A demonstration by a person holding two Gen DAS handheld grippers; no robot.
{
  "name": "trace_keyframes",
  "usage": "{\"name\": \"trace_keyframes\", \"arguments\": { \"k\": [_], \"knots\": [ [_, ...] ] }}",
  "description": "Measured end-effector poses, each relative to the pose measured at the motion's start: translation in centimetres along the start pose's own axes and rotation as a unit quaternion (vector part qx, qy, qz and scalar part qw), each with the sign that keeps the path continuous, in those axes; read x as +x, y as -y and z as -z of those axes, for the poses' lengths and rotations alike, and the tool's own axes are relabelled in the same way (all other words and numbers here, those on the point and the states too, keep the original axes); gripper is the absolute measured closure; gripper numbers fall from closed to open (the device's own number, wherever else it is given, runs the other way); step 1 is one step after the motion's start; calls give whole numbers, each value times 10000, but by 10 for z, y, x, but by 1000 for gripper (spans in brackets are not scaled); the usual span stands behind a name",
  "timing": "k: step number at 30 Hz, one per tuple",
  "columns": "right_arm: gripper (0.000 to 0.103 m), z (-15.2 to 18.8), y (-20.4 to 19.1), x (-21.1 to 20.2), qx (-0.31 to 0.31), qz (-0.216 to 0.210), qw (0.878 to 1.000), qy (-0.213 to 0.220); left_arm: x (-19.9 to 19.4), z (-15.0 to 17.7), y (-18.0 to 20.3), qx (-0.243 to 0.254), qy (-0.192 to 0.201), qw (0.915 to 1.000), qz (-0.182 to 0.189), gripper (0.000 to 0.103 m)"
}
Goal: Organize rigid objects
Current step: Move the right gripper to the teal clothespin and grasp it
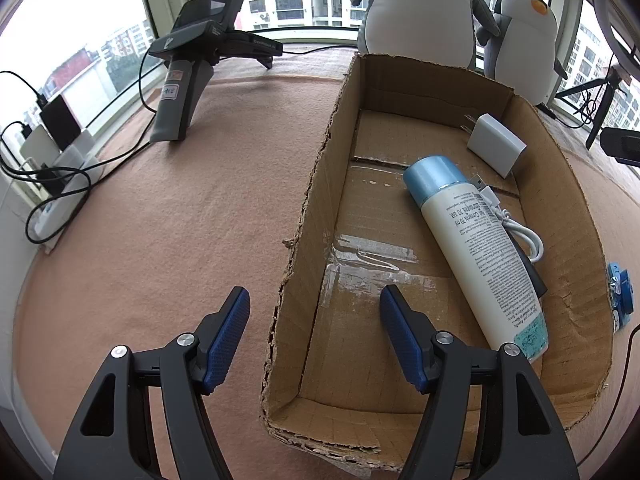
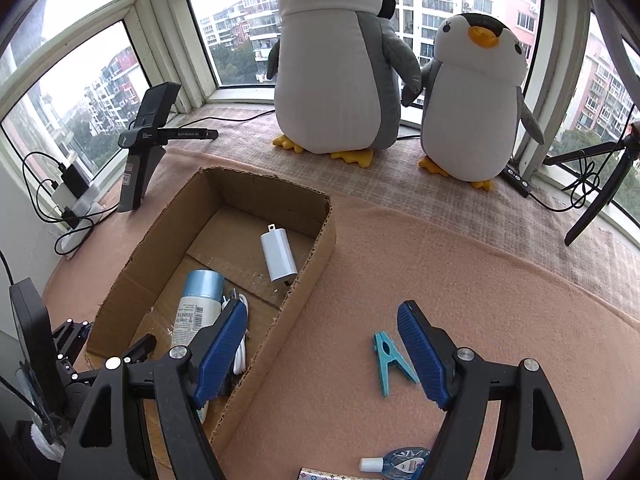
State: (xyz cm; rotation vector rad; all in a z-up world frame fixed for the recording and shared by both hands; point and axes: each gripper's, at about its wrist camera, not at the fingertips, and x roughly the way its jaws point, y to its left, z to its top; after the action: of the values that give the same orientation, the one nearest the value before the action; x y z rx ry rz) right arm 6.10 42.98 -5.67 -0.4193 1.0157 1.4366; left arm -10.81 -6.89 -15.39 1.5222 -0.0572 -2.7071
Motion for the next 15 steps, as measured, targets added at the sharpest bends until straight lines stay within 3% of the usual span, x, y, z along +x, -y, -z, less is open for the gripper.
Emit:
{"name": "trace_keyframes", "arguments": {
  "k": [15],
  "knots": [
    [29, 23, 48, 18, 162, 147, 9987, -452, 0, -1, 0, 17, 1, 10000, -11, 35]
  ]
}}
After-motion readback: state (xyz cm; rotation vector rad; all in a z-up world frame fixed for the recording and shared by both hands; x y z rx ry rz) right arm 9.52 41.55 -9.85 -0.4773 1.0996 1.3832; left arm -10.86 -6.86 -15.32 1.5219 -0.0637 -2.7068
